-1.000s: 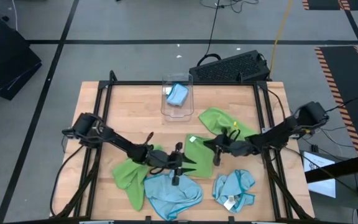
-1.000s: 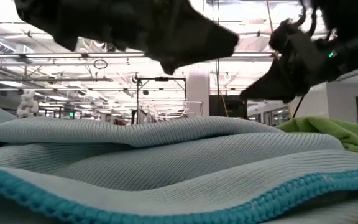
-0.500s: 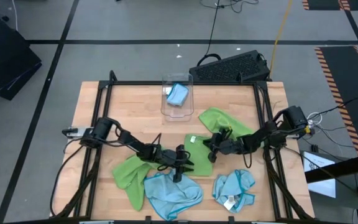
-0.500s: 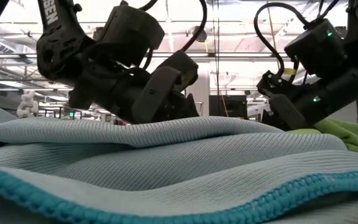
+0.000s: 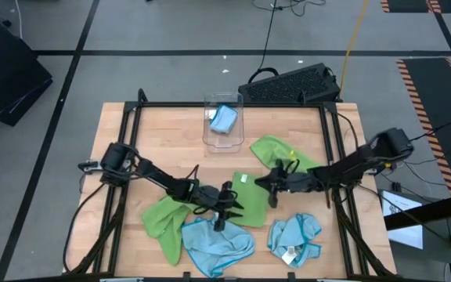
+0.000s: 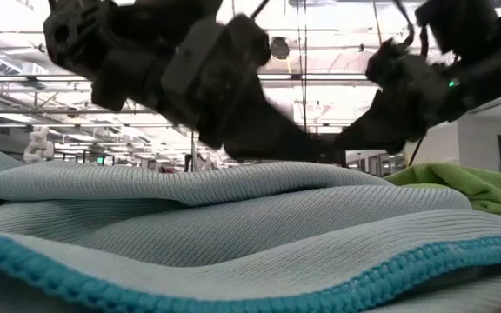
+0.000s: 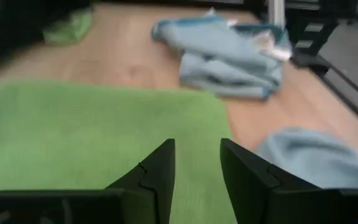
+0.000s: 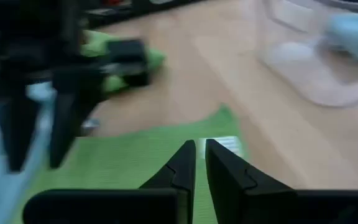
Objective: Fold microfiber towels
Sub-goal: Fold the center green towel
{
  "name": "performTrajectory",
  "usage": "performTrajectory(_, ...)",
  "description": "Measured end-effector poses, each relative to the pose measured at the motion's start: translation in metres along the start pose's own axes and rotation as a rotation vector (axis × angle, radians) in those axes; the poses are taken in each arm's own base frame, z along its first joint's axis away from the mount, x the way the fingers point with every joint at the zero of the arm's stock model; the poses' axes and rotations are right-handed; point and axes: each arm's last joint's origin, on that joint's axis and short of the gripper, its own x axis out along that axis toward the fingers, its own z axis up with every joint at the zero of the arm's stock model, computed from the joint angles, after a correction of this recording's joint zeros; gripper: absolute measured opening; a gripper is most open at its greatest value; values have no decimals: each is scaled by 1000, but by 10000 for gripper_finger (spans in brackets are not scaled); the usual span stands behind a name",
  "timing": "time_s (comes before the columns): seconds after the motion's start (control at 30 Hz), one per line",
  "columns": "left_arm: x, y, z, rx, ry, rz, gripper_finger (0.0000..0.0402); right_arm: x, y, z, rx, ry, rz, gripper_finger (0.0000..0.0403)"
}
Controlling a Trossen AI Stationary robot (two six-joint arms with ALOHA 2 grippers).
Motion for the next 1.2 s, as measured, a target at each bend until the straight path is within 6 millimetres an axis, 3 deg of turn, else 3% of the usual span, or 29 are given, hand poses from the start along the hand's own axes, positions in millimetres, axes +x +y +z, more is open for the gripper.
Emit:
performTrajectory(0.2, -14, -20, 19, 63, -42, 18, 129, -13, 29, -10, 35, 31, 151, 29)
performTrajectory(0.37, -17, -37, 18, 101, -49, 80, 129, -19, 60, -23, -13, 60, 215, 34)
performTrajectory(0.67, -22, -73, 1, 234, 46, 212, 129, -10, 118, -22, -240, 158, 165, 130)
performTrajectory(0.87, -22, -74, 0, 205, 53, 216, 129, -9, 129, -35, -349, 216, 171, 174)
performTrajectory(1.2, -22, -75, 1, 233, 42, 214, 129, 2, 125, -60, -419, 246, 103, 179)
